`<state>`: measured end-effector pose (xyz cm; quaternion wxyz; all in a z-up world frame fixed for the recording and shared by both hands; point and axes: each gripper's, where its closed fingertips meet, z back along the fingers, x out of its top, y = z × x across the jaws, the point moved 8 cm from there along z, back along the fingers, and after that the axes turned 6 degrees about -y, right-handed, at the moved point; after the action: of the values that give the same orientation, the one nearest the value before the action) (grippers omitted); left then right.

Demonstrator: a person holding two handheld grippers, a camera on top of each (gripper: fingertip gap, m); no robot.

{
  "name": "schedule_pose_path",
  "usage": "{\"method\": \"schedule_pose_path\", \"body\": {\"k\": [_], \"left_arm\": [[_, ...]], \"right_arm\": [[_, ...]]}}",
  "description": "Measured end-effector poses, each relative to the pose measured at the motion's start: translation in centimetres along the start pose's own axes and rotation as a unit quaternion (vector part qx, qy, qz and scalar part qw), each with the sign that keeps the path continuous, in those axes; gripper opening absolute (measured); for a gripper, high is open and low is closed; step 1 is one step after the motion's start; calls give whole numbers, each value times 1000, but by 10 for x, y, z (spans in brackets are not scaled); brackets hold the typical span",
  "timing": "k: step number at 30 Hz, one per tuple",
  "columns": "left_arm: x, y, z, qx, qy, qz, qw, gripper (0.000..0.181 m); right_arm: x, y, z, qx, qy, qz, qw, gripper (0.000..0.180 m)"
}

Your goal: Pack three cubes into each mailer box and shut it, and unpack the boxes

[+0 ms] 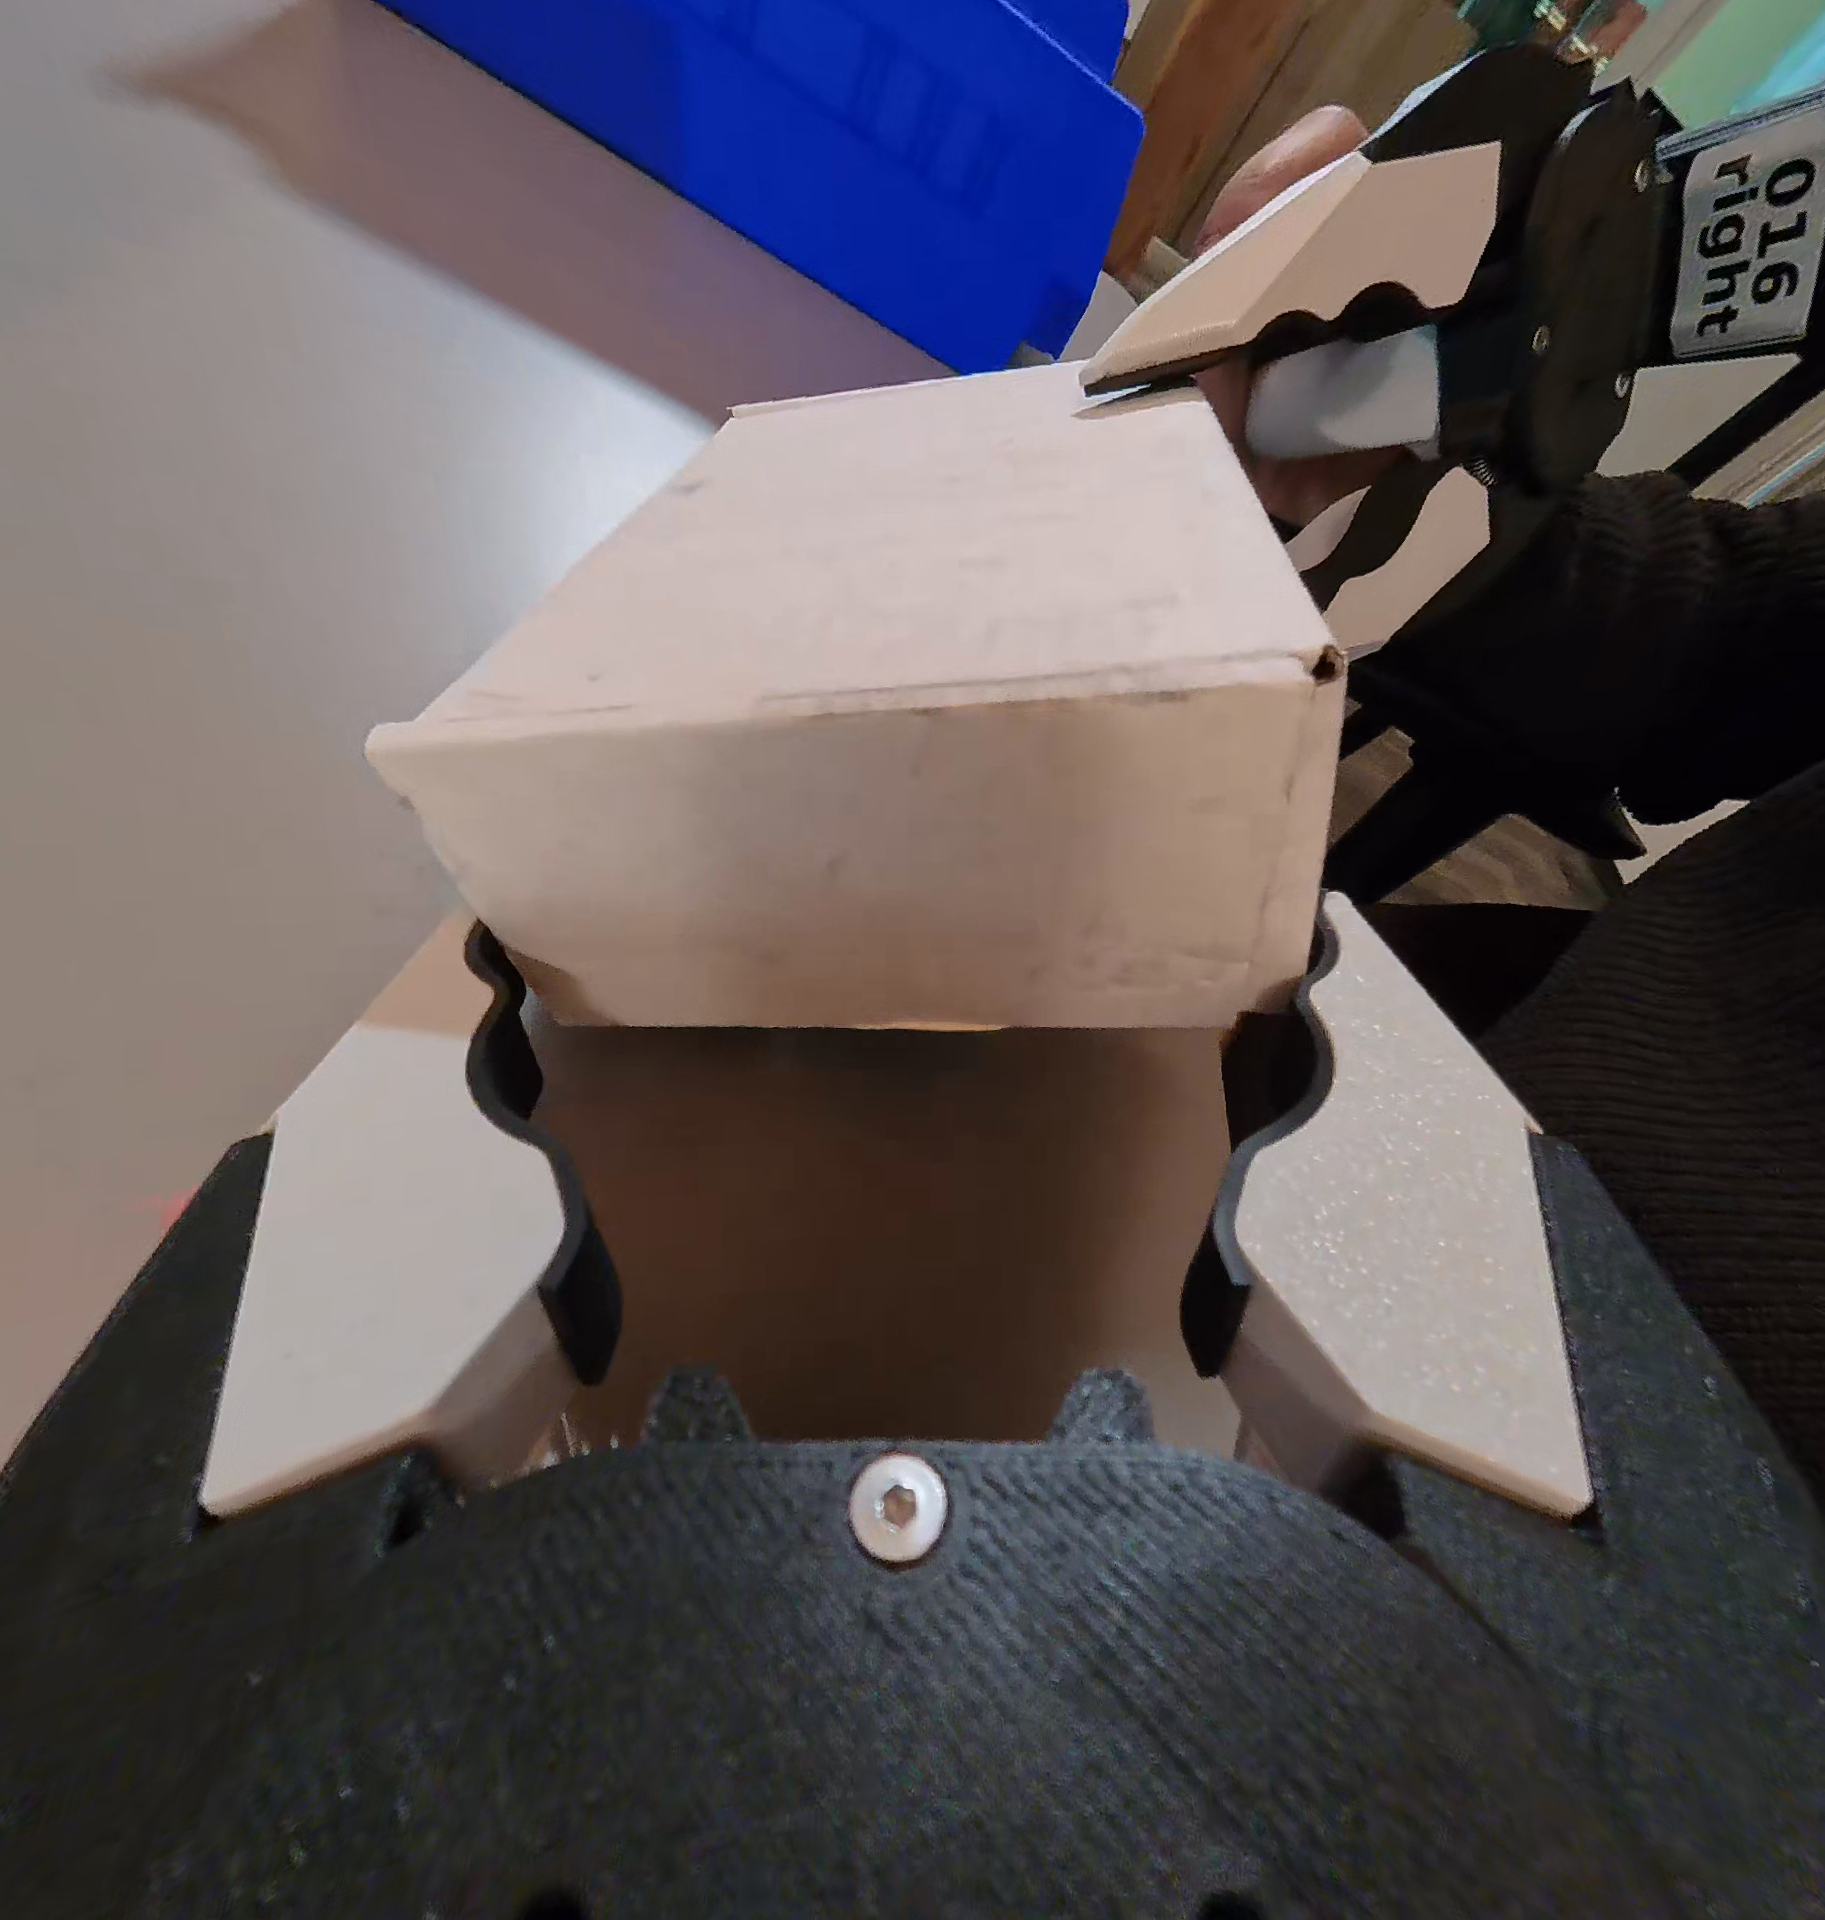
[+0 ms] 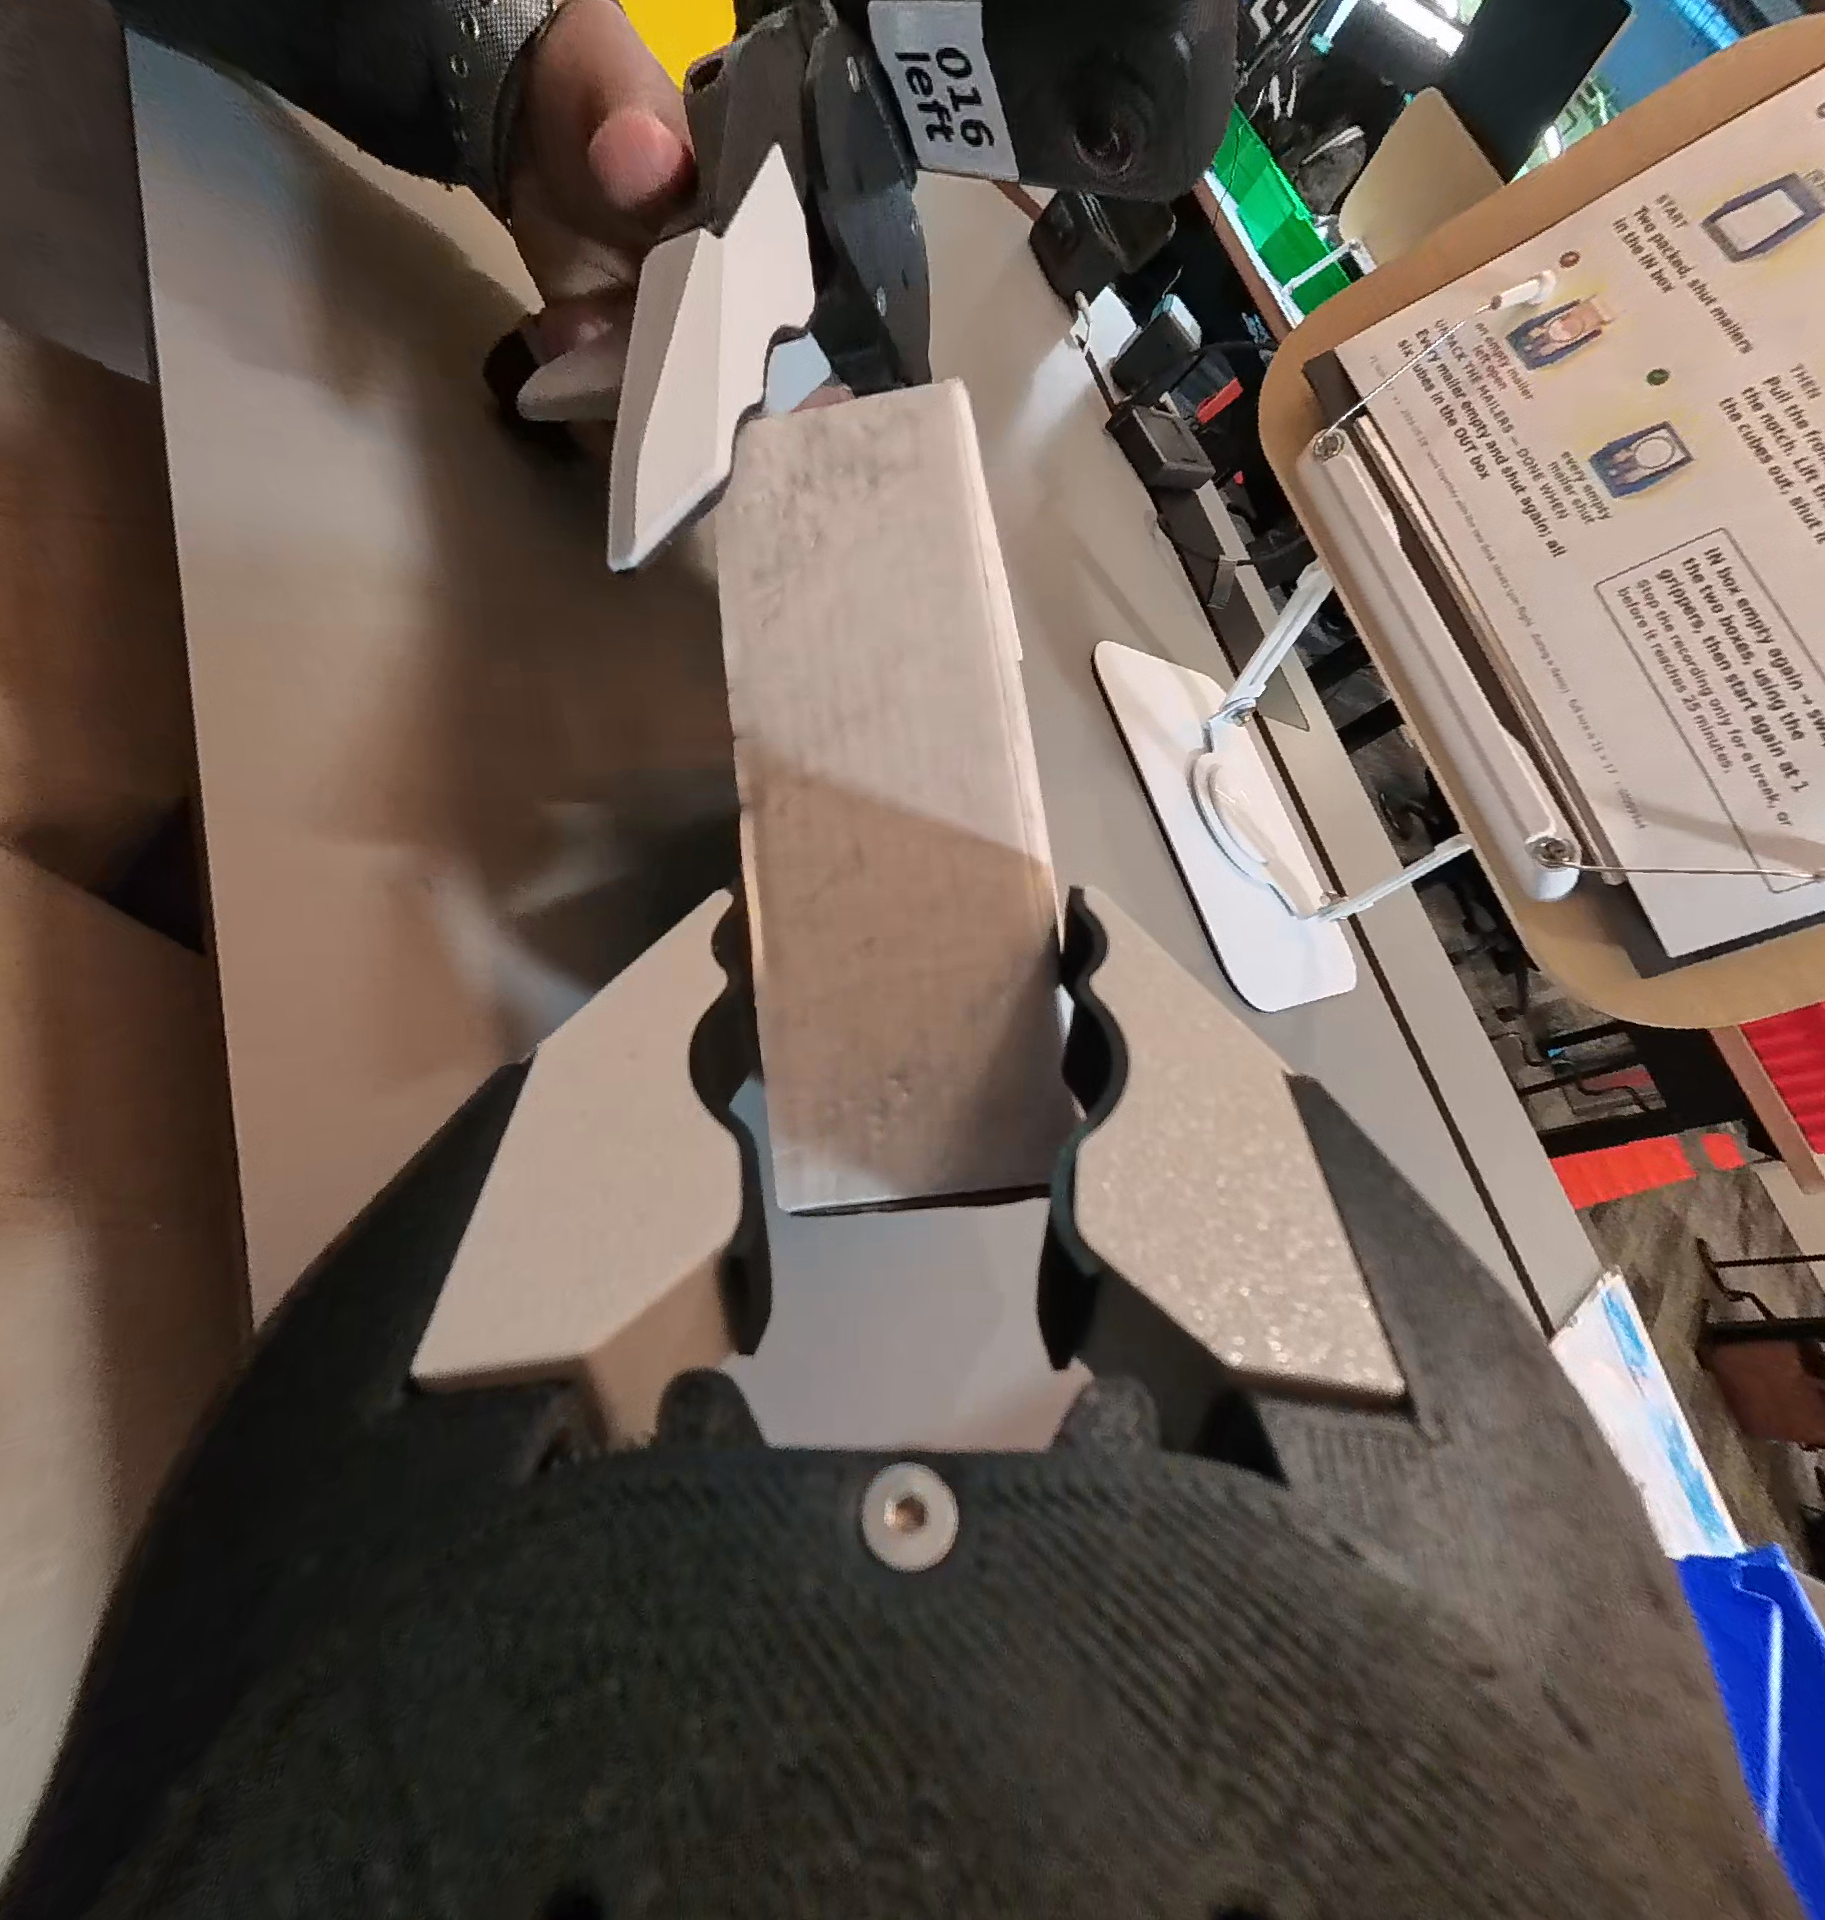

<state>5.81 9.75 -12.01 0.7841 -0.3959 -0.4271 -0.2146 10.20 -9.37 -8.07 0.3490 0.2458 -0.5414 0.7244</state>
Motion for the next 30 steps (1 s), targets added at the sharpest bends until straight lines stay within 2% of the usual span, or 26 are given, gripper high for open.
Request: {"method": "schedule_pose_path", "body": {"k": [9, 16, 24, 30], "left_arm": [[0, 2, 1, -10, -4, 15, 1000, 136], [-1, -1, -6, 13, 17, -2, 1000, 127], [3, -8, -17, 27, 20, 7, 999, 127], [5, -20, -34, 77, 39, -14, 996, 129]], "right_arm": [[-1, -2, 1, -11, -5, -11, 1000, 61], [-9, -1, -5, -16, 37, -6, 999, 70], [-8, 3, -15, -66, 115, 90, 987, 83], [-5, 8, -22, -101, 181, 183, 961, 73]]}}
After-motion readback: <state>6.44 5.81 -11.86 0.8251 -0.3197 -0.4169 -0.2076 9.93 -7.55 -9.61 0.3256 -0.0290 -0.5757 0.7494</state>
